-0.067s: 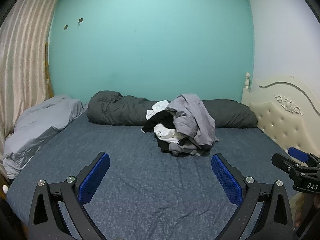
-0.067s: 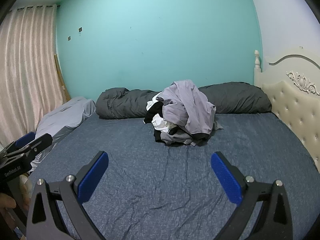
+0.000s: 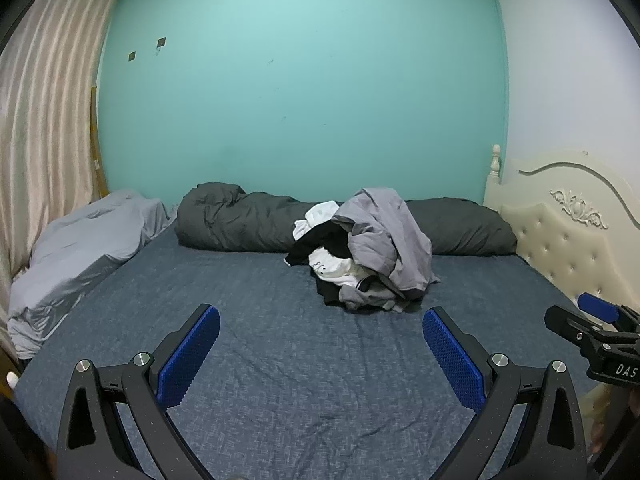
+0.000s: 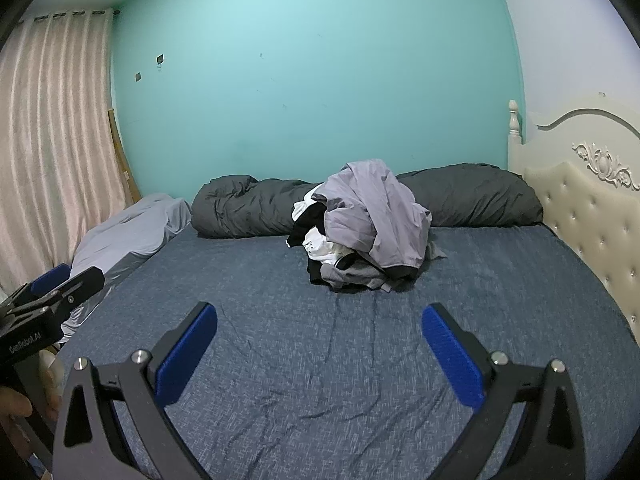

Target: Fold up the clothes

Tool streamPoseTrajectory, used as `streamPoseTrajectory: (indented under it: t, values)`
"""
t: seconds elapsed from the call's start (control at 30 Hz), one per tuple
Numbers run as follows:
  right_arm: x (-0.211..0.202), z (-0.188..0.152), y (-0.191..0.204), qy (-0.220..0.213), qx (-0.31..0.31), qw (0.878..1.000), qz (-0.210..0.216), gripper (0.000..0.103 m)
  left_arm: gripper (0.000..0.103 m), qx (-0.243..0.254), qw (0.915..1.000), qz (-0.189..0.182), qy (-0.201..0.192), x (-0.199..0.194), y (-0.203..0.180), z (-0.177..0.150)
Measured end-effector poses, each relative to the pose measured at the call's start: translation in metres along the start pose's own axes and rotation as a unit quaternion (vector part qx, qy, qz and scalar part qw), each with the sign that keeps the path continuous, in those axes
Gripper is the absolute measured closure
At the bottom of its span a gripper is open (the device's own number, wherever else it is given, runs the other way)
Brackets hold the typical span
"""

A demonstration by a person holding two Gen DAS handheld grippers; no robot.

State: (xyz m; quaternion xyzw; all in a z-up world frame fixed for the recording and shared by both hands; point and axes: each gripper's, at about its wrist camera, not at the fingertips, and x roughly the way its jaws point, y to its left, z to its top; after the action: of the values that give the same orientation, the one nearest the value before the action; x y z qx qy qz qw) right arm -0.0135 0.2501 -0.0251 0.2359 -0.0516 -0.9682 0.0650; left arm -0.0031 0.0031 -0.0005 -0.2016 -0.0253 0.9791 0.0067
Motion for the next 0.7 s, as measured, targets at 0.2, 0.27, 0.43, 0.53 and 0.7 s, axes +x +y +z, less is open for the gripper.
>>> streamPoseTrajectory:
  t: [0.2,0.27,0.43,0.53,0.7]
  values:
    - [-0.003,0.0024,0.0028,-0.002,0.001,1.0,0.004,0.0,0.0,0.006,1.0,0.003,-0.002,0.002,-0.0051,-0.0005]
    - [-0.0006,0.0011,0.0003,-0.003,0.0,1.0,0.004,0.0,0.0,0.005,1.0,0.002,-0.001,0.0003,-0.005,0.0]
    - [-0.0021,-0.0019,-0.0038,-0.004,-0.001,1.0,0.006,0.0,0.0,0.001,1.0,0.002,-0.005,0.0013,0.0008,-0.0048]
    - [-0.0002,-0.0042,-0.0049,-0.004,0.0,1.0,0.004,0.0,0.0,0.0,1.0,0.001,-0.005,-0.0007,0.0038,-0.0058]
    - [-0.0008,-0.0003,-0.0035,-0.002,0.001,1.0,0.003,0.0,0.0,0.003,1.0,0.001,-0.006,-0.0015,0.0033,-0.0074]
